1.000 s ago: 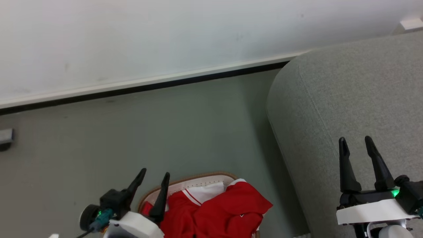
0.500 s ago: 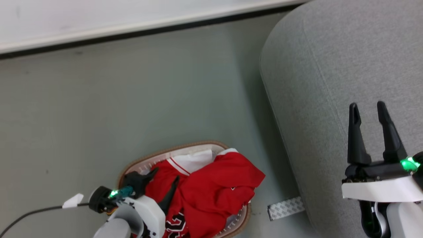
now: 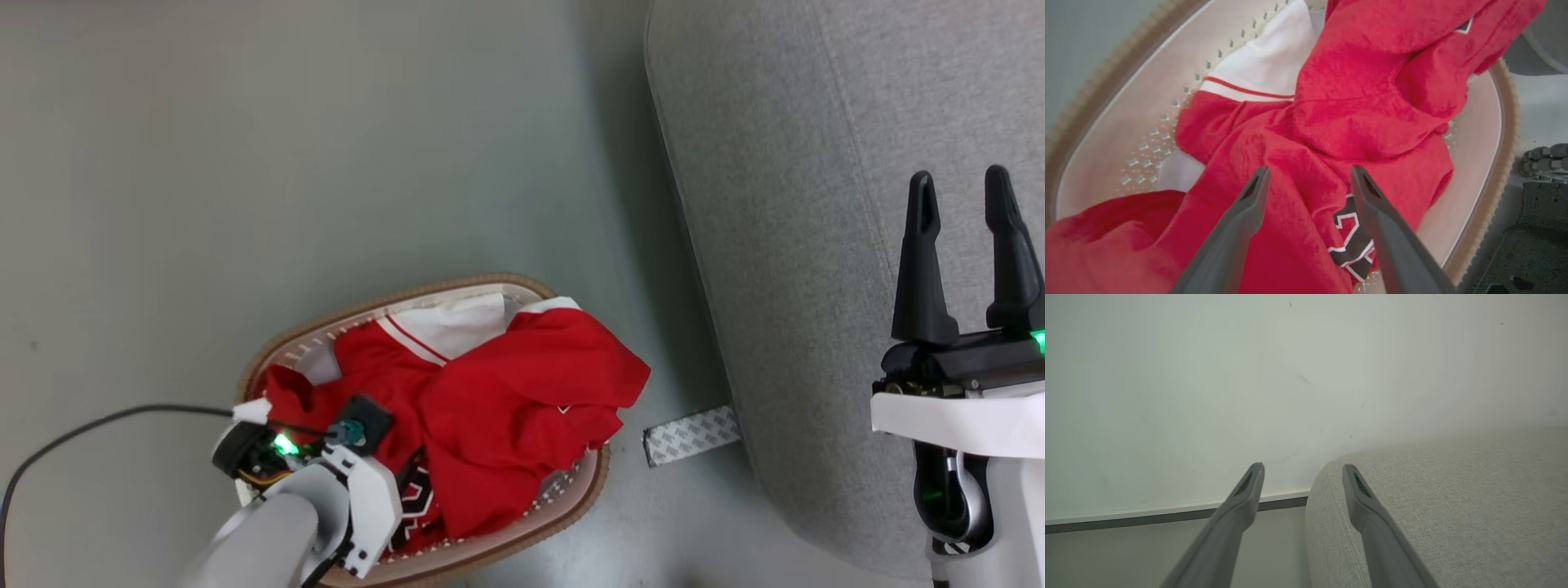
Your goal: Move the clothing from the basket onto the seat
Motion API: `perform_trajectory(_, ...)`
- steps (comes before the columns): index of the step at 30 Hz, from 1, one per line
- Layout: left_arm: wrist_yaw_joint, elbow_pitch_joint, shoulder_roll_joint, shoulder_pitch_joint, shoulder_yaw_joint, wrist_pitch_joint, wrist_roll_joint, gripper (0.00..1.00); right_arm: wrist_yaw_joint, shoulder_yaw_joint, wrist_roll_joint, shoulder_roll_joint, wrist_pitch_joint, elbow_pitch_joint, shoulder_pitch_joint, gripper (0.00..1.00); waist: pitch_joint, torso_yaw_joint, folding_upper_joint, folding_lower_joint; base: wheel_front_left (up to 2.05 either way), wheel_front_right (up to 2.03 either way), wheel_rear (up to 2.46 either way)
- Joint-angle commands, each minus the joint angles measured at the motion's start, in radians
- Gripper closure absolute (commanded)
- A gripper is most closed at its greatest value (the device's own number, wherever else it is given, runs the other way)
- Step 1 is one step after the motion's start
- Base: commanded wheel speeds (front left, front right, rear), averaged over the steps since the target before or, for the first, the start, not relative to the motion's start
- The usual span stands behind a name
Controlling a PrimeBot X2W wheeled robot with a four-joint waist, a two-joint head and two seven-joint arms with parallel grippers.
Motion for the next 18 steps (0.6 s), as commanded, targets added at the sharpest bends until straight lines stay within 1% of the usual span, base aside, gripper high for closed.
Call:
perform_trajectory(1,0.001,0.019,0.011,-0.025,-0.026,0.010,-0.013,0.00,-0.002,-0.001,0.001,0.000,-0.002,-0.009,-0.019,0.00,0.039,-0.011,0.0000,-0.0003,0.00,0.00,0.00)
perform_trajectory(5,0.001,0.085,0.026,-0.067,-0.096,0.048,-0.023,0.00,-0.002,-0.002,0.012,0.000,-0.002,-0.015,-0.034,0.00,0.081,-0.021,0.0000,-0.0003,0.00,0.00,0.00)
perform_trajectory(6,0.001,0.117,0.024,-0.076,-0.123,0.067,-0.038,0.00,-0.002,0.000,0.018,0.000,-0.002,-0.019,-0.038,0.00,0.098,-0.027,0.0000,-0.0003,0.00,0.00,0.00)
perform_trajectory(10,-0.002,0.165,0.023,-0.097,-0.179,0.087,-0.064,0.00,-0.002,0.005,0.030,-0.001,-0.002,-0.021,-0.036,0.00,0.126,-0.037,0.0000,-0.0003,0.00,0.00,0.00)
perform_trajectory(14,0.001,0.197,0.037,-0.129,-0.255,0.100,-0.047,0.00,-0.002,0.020,0.041,0.000,-0.002,-0.026,-0.037,0.00,0.154,-0.047,0.0000,-0.0003,0.00,0.00,0.00)
perform_trajectory(18,0.001,0.222,0.039,-0.162,-0.336,0.107,-0.028,0.00,-0.002,0.028,0.050,0.000,-0.002,-0.028,-0.046,0.00,0.178,-0.056,0.0000,-0.0003,0.00,0.00,0.00)
